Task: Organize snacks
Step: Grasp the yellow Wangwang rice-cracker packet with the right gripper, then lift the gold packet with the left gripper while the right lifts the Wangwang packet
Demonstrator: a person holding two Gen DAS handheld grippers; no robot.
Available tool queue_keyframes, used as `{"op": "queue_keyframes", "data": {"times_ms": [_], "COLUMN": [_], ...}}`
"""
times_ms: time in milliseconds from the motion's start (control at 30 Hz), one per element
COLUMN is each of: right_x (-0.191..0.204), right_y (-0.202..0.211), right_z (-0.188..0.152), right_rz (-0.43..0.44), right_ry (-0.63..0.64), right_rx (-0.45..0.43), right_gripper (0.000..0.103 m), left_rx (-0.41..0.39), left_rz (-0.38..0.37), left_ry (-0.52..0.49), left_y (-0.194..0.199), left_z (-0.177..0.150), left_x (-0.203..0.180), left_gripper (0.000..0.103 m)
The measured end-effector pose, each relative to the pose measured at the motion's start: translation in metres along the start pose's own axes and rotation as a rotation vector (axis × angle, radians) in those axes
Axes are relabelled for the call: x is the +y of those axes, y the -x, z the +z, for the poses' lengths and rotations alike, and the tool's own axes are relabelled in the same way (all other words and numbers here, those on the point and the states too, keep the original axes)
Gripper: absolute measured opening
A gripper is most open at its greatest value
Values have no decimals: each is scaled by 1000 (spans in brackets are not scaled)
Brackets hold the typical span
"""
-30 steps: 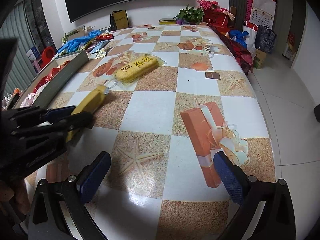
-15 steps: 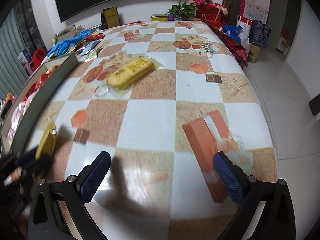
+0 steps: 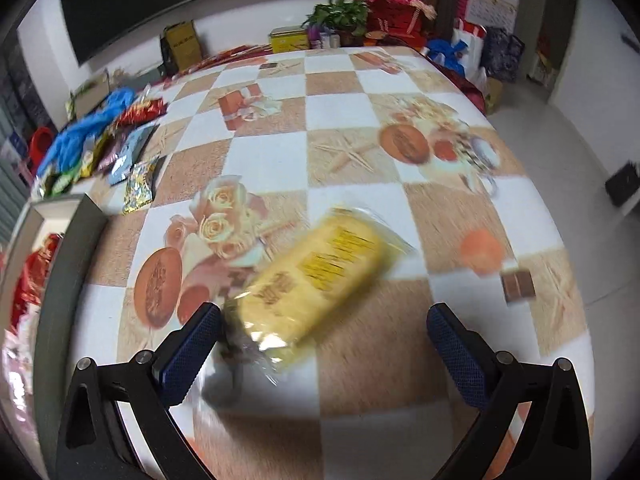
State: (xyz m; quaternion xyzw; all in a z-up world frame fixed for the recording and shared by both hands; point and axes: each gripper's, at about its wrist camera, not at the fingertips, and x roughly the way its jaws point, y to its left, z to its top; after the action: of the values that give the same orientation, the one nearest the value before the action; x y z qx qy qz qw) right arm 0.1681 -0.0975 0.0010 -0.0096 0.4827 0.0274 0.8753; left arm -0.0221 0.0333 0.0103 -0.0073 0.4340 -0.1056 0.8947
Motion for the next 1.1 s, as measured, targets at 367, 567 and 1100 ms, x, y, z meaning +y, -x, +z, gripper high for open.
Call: {"op": "queue_keyframes", "data": {"times_ms": [367,567,1100], "right_x": [3,13,-21], "right_y": [-2,8,87], "right_z": [20,8,-127], "right_rz": [-44,40,169], "right_ry": [-41,45,151], "right_rx": [-3,-13,-102], "right_gripper": [59,38,38], "left_rx": [1,-2,0], "left_rz": [7,-1,143], "left_ry": [-6,5,-39], "left_y": [-3,-2,-2], "left_z": [1,1,-1], "left_x": [-4,-1,-9], "left_gripper": [25,25,26]}}
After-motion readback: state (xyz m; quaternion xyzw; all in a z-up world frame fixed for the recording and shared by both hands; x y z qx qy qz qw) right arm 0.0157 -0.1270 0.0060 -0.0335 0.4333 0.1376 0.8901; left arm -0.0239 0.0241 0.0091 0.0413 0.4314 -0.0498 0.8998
